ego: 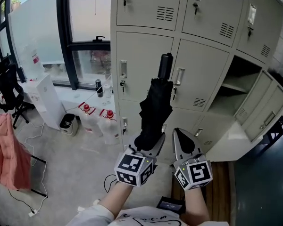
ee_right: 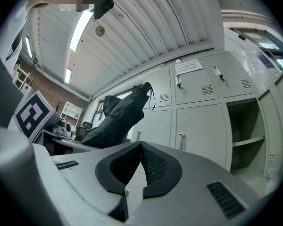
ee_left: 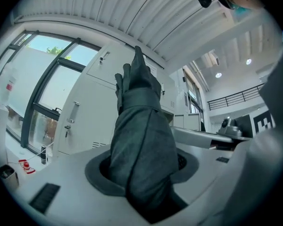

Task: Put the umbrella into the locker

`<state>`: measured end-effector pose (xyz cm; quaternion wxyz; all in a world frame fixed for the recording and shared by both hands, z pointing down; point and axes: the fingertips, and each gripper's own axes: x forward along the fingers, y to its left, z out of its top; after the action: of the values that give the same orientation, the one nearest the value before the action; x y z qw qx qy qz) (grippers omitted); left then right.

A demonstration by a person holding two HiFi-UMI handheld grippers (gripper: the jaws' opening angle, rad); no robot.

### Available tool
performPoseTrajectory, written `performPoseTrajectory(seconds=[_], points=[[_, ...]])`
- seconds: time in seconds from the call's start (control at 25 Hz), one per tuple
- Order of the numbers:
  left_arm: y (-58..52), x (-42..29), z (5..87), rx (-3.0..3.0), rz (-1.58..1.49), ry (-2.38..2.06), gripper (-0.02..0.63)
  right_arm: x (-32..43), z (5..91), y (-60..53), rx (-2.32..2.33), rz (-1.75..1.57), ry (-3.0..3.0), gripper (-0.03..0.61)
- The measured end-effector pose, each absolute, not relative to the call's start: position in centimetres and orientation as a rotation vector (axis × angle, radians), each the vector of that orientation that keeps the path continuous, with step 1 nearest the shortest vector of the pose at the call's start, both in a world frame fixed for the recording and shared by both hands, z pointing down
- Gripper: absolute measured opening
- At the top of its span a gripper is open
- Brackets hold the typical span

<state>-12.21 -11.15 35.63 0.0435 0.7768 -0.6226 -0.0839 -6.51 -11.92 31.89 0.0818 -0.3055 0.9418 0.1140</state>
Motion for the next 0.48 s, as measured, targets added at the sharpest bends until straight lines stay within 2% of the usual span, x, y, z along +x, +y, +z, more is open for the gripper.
performPoseTrajectory(seconds=[0.48], points=[[-16.0, -0.1, 35.0, 2.571, -0.194, -1.686, 0.23, 5.3, 31.8, -15.1, -1.166, 0.41, 2.756, 0.028]])
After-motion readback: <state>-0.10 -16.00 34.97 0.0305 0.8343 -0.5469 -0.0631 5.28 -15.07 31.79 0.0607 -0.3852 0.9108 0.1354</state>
